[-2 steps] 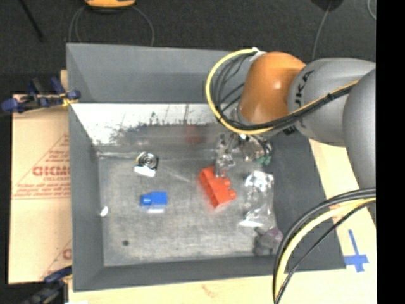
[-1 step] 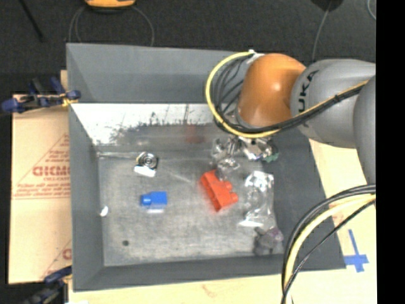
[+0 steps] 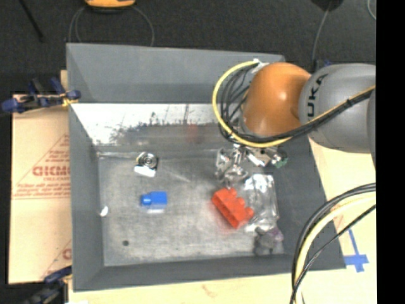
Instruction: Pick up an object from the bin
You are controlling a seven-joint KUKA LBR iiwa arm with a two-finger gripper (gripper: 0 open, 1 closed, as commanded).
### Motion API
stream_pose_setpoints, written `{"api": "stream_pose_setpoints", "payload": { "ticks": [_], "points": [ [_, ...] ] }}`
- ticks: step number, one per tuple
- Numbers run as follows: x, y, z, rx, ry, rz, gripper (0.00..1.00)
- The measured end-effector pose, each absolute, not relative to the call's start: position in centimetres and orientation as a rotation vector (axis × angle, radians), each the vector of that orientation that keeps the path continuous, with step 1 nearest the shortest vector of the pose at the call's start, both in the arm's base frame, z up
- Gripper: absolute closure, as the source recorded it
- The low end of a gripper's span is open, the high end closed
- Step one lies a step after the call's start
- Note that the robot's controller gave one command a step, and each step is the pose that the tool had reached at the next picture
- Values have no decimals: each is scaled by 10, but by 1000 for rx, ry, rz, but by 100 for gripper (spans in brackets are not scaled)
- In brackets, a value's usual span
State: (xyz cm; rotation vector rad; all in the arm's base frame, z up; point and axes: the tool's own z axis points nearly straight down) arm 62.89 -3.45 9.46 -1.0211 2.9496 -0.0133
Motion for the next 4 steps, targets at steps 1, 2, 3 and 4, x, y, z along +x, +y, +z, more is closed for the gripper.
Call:
{"api": "stream_pose_setpoints", "payload": {
  "ticks": [1,2,3,4],
  "points": [
    [614,-40,186,-523,3088,-2,100],
    [607,-46,137,-342,3122,2,100],
    [608,-46,139,-344,3118,-1,0],
    [572,-61,96,-130,3119,-1,0]
  ]
}}
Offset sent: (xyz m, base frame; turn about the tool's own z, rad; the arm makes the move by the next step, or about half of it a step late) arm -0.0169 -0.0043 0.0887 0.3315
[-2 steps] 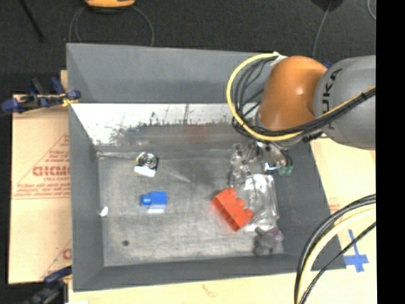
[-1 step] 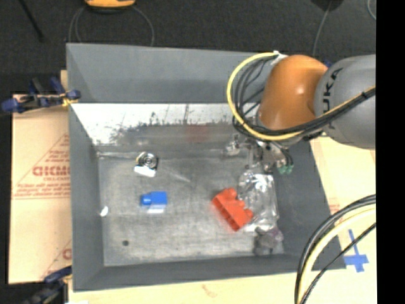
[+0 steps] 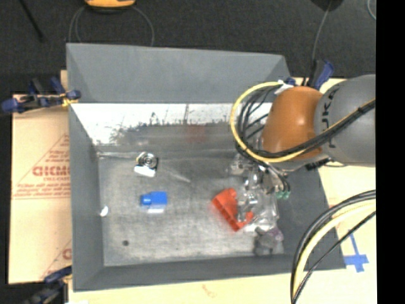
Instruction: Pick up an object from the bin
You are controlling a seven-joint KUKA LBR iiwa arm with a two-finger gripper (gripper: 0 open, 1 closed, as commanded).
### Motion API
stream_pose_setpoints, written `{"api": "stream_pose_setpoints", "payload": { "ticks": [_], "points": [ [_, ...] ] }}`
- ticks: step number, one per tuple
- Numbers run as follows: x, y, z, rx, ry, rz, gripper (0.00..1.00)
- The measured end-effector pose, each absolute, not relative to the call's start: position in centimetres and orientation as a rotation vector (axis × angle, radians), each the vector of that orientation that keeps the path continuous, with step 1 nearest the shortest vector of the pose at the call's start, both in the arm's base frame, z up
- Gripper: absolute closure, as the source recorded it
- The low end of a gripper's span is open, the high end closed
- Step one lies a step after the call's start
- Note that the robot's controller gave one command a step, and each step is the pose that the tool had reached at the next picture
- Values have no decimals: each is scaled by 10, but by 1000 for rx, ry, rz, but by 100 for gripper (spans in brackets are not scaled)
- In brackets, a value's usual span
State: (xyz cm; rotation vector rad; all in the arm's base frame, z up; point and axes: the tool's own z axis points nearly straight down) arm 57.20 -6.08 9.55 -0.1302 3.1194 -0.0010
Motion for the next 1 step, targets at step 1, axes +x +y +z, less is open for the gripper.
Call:
{"api": "stream_pose_setpoints", "payload": {
  "ticks": [1],
  "points": [
    [571,-62,91,-40,3128,-7,0]
  ]
}}
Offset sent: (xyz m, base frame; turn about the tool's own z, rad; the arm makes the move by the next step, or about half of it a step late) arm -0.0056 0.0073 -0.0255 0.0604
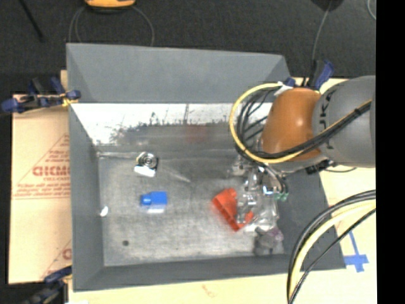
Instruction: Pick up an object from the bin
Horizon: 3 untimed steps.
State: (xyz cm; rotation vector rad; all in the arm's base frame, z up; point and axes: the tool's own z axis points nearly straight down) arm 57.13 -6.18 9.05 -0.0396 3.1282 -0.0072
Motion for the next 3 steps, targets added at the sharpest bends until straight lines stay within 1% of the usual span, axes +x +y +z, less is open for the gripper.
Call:
{"api": "stream_pose_setpoints", "payload": {
  "ticks": [1,2,3],
  "points": [
    [572,-61,90,-60,3128,-7,0],
    [578,-60,94,-63,3101,-9,100],
    [578,-60,94,-249,3093,-11,100]
  ]
}}
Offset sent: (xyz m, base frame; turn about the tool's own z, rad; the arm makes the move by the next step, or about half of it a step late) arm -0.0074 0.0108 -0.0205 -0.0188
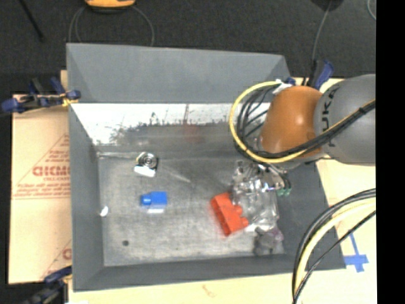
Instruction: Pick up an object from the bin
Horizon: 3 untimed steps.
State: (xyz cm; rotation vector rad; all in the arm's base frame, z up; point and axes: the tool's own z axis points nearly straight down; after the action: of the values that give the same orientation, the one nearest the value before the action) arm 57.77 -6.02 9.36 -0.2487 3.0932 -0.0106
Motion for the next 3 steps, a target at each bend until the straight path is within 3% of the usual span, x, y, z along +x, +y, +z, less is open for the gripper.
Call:
{"api": "stream_pose_setpoints", "payload": {
  "ticks": [1,2,3],
  "points": [
    [539,-30,99,-1224,2852,-22,100],
    [532,-30,94,-1234,2878,-4,0],
    [511,-9,76,-1665,2638,-19,0]
  ]
}}
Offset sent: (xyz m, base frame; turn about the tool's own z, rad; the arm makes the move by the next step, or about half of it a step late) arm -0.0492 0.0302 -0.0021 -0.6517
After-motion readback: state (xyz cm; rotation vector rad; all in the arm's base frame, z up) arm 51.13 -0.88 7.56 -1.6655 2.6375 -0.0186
